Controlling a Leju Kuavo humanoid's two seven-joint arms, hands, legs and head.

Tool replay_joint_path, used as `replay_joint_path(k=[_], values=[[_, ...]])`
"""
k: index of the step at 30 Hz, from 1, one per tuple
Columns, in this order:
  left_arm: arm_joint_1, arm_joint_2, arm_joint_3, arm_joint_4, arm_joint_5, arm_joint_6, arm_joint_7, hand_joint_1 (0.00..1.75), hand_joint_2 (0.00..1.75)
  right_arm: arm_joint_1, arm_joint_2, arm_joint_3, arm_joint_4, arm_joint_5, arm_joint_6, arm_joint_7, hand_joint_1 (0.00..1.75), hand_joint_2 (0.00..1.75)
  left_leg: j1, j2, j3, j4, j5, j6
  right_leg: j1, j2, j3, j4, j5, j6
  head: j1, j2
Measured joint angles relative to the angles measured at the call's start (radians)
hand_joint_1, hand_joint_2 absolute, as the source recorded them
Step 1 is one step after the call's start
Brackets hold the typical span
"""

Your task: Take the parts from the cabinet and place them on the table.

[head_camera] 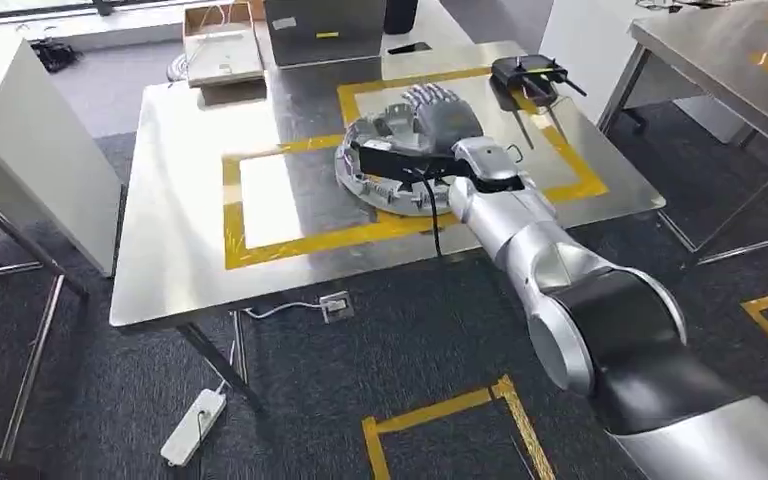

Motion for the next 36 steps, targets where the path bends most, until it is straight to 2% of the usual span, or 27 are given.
replay_joint_path(k=[1,2,3,4,6,7,8,12,13,14,15,17,18,19,20,21,22,23,24,27,28,29,31,32,33,35,36], values=[[0.000,0.000,0.000,0.000,0.000,0.000,0.000,0.00,0.00,0.001,-0.001,-0.003,0.000,-0.001,-0.004,0.000,0.00,0.00,-0.002,0.000,-0.014,0.000,0.010,0.002,0.003,0.000,-0.018,0.077,-0.048,0.000,0.001,0.000],[0.000,0.000,0.000,0.000,0.000,0.000,-0.001,0.00,0.00,0.003,-0.001,-0.006,0.000,-0.006,-0.006,0.000,0.00,0.00,-0.005,0.000,-0.028,0.001,0.020,0.004,0.006,0.000,-0.028,0.142,-0.075,0.000,0.002,0.000],[0.001,0.000,0.000,0.000,0.000,0.000,-0.006,0.00,0.00,0.007,-0.001,-0.012,0.000,-0.009,-0.009,0.000,0.00,0.00,-0.008,0.000,-0.043,0.002,0.031,0.005,0.009,0.000,-0.023,0.175,-0.072,-0.002,0.001,0.000],[0.001,0.000,0.000,0.000,0.000,0.000,-0.008,0.00,0.00,0.011,-0.001,-0.017,0.000,-0.014,-0.010,0.000,0.00,0.00,-0.009,0.000,-0.059,0.004,0.042,0.005,0.013,0.000,0.005,0.161,-0.044,-0.006,0.001,0.000],[0.000,0.000,0.000,0.000,0.000,0.000,-0.007,0.00,0.00,0.012,-0.001,-0.021,0.000,-0.017,-0.012,0.000,0.00,0.00,-0.010,0.000,-0.085,0.008,0.060,0.001,0.020,0.000,0.110,0.033,0.012,-0.015,0.002,0.000],[-0.001,0.000,0.000,0.000,-0.003,0.000,-0.005,0.00,0.00,0.010,-0.001,-0.027,-0.002,-0.017,-0.015,0.000,0.00,0.00,-0.010,0.000,-0.092,0.012,0.068,-0.002,0.023,0.000,0.174,-0.052,0.004,-0.021,0.002,0.000],[-0.003,-0.001,0.000,0.000,-0.008,0.000,-0.003,0.00,0.00,0.009,-0.001,-0.032,-0.007,-0.016,-0.020,0.000,0.00,0.00,-0.014,-0.001,-0.101,0.015,0.075,-0.008,0.030,0.000,0.216,-0.127,-0.035,-0.029,0.002,0.000],[-0.005,-0.002,0.000,0.000,-0.014,0.000,0.002,0.00,0.00,0.009,-0.003,-0.034,-0.011,-0.010,-0.028,0.003,0.00,0.00,-0.015,-0.002,-0.099,-0.001,0.110,-0.032,0.029,0.000,0.198,-0.135,-0.001,-0.061,0.006,0.000],[-0.005,-0.001,0.000,0.000,-0.015,0.000,0.003,0.00,0.00,0.008,-0.003,-0.034,-0.011,-0.008,-0.028,0.003,0.00,0.00,-0.009,-0.006,-0.106,0.011,0.088,-0.036,0.023,-0.004,0.193,-0.139,0.013,-0.065,0.008,0.000],[-0.005,-0.001,0.000,0.000,-0.015,0.000,0.003,0.00,0.00,0.008,-0.002,-0.034,-0.011,-0.007,-0.028,0.003,0.00,0.00,-0.009,-0.007,-0.120,0.042,0.035,-0.046,0.021,-0.003,0.184,-0.144,0.026,-0.070,0.003,0.000],[-0.007,-0.001,0.000,0.000,-0.016,0.000,0.003,0.00,0.00,0.008,-0.002,-0.034,-0.012,-0.006,-0.028,0.007,0.00,0.00,-0.004,-0.006,-0.136,0.108,-0.036,-0.054,0.019,-0.003,0.170,-0.144,0.039,-0.074,0.003,0.000],[-0.012,-0.002,0.000,0.000,-0.016,0.000,0.002,0.00,0.00,0.009,-0.002,-0.034,-0.013,-0.008,-0.027,0.025,0.00,0.00,0.006,-0.006,-0.160,0.251,-0.121,-0.066,0.018,-0.003,0.140,-0.143,0.063,-0.071,0.002,0.000],[-0.016,-0.002,-0.001,0.000,-0.016,0.000,-0.001,0.00,0.00,0.011,-0.002,-0.035,-0.013,-0.010,-0.026,0.041,0.00,0.00,0.010,-0.006,-0.160,0.300,-0.120,-0.070,0.016,-0.003,0.124,-0.143,0.075,-0.068,0.003,0.000],[-0.019,-0.002,-0.001,0.000,-0.018,0.000,-0.001,0.00,0.00,0.013,-0.002,-0.035,-0.013,-0.012,-0.022,0.053,0.00,0.00,0.013,-0.006,-0.145,0.306,-0.095,-0.073,0.015,-0.003,0.108,-0.142,0.086,-0.064,0.003,0.000],[-0.022,-0.002,-0.001,0.000,-0.018,0.000,-0.001,0.00,0.00,0.016,-0.002,-0.035,-0.013,-0.015,-0.019,0.065,0.00,0.00,0.016,-0.006,-0.115,0.281,-0.059,-0.076,0.013,-0.003,0.093,-0.142,0.098,-0.060,0.003,0.000],[-0.024,-0.003,-0.002,0.000,-0.019,0.000,0.001,0.00,0.00,0.017,-0.003,-0.035,-0.013,-0.018,-0.012,0.079,0.00,0.00,0.019,-0.006,-0.065,0.224,-0.031,-0.078,0.010,-0.003,0.079,-0.141,0.109,-0.054,0.003,0.000],[-0.027,-0.004,-0.002,0.000,-0.021,0.000,0.005,0.00,0.00,0.017,-0.003,-0.041,-0.013,-0.022,-0.003,0.089,0.00,0.00,0.022,-0.006,-0.004,0.148,-0.029,-0.078,0.008,-0.003,0.069,-0.139,0.120,-0.048,0.003,0.000],[-0.033,-0.005,-0.002,0.000,-0.021,0.000,0.007,0.00,0.00,0.018,-0.003,-0.049,-0.014,-0.027,0.004,0.097,0.00,0.00,0.020,-0.007,0.067,0.060,-0.071,-0.076,0.009,-0.003,0.059,-0.138,0.127,-0.039,0.002,0.000],[-0.037,-0.005,-0.002,0.000,-0.021,0.000,0.009,0.00,0.00,0.020,-0.009,-0.059,-0.014,-0.041,0.015,0.112,0.00,0.00,0.010,-0.013,0.089,-0.002,-0.093,-0.063,0.008,-0.005,0.053,-0.136,0.138,-0.030,0.004,0.000],[-0.034,-0.007,-0.002,0.000,-0.021,0.000,0.011,0.00,0.00,0.061,-0.010,-0.087,-0.014,-0.069,0.013,0.140,0.00,0.00,0.003,-0.010,0.065,-0.001,-0.066,-0.034,0.003,-0.007,0.052,-0.158,0.177,-0.009,0.004,0.000],[-0.033,-0.007,-0.002,0.000,-0.021,0.000,0.013,0.00,0.00,0.085,-0.011,-0.098,-0.014,-0.077,0.004,0.144,0.00,0.00,0.009,-0.005,0.062,-0.007,-0.052,-0.020,-0.002,-0.006,0.047,-0.154,0.163,-0.005,0.001,0.000],[-0.032,-0.007,-0.002,0.000,-0.023,0.000,0.015,0.00,0.00,0.106,-0.011,-0.109,-0.014,-0.082,-0.003,0.144,0.00,0.00,0.007,-0.005,0.050,-0.009,-0.042,-0.012,0.001,-0.006,0.031,-0.125,0.114,-0.005,0.003,0.000],[-0.030,-0.006,-0.002,0.000,-0.024,0.000,0.014,0.00,0.00,0.139,-0.011,-0.130,-0.014,-0.097,-0.021,0.144,0.00,0.00,0.004,-0.005,0.019,-0.007,-0.017,0.000,0.004,-0.005,-0.014,0.023,-0.013,-0.006,0.005,0.000],[-0.028,-0.006,-0.002,0.000,-0.024,0.000,0.014,0.00,0.00,0.153,-0.011,-0.140,-0.014,-0.101,-0.025,0.144,0.00,0.00,0.000,-0.004,0.003,-0.006,-0.005,0.003,0.007,-0.004,-0.032,0.105,-0.055,-0.008,0.004,0.000],[-0.025,-0.006,-0.002,0.000,-0.024,0.000,0.014,0.00,0.00,0.167,-0.011,-0.147,-0.013,-0.104,-0.029,0.144,0.00,0.00,-0.004,-0.004,-0.011,-0.005,0.006,0.005,0.011,-0.004,-0.038,0.160,-0.063,-0.011,0.004,0.000],[-0.019,-0.005,-0.002,0.000,-0.024,0.000,0.014,0.00,0.00,0.203,-0.011,-0.162,-0.013,-0.114,-0.032,0.145,0.00,0.00,-0.007,-0.004,-0.039,-0.003,0.027,0.005,0.020,-0.004,0.004,0.161,-0.003,-0.022,0.004,0.000],[-0.018,-0.004,-0.002,0.000,-0.024,0.000,0.014,0.00,0.00,0.219,-0.011,-0.170,-0.013,-0.121,-0.034,0.150,0.00,0.00,-0.008,-0.004,-0.054,0.000,0.037,0.005,0.025,-0.004,0.055,0.105,0.034,-0.028,0.004,0.000]])
